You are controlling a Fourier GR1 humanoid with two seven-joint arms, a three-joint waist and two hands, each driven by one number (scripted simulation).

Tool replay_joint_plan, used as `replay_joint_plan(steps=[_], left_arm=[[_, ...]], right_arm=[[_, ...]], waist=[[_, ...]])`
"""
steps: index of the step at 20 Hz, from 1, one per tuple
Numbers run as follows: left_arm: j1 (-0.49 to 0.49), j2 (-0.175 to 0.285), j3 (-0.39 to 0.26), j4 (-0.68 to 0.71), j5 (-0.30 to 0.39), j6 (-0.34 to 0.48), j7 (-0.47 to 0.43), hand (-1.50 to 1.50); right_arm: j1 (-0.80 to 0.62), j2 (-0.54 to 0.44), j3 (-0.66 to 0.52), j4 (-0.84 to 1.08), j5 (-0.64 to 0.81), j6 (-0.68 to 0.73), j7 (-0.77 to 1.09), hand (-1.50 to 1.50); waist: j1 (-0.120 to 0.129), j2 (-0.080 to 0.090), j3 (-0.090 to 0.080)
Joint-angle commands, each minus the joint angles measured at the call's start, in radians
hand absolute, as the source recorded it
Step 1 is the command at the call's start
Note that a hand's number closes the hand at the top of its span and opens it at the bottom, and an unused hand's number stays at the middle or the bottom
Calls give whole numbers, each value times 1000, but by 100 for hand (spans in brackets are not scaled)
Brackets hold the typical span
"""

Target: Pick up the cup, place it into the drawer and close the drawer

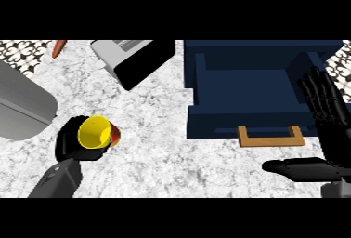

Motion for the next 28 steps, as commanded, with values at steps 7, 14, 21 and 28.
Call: replay_joint_plan(steps=[7,14,21,28], left_arm=[[-99,-50,-67,-175,-4,-42,-7,150],[-158,-127,-153,-424,-14,95,150,150],[-222,-193,-243,-710,-16,238,459,150],[-443,-199,-318,-663,-22,392,626,150]], right_arm=[[13,9,0,-35,0,-12,31,-150],[7,-2,-12,-40,-8,-9,61,-150],[-5,-32,-82,-8,-66,13,49,-150],[44,-37,-88,-3,-73,49,-14,-150]], waist=[[14,-10,3],[25,-14,4],[25,-12,4],[5,-7,3]])
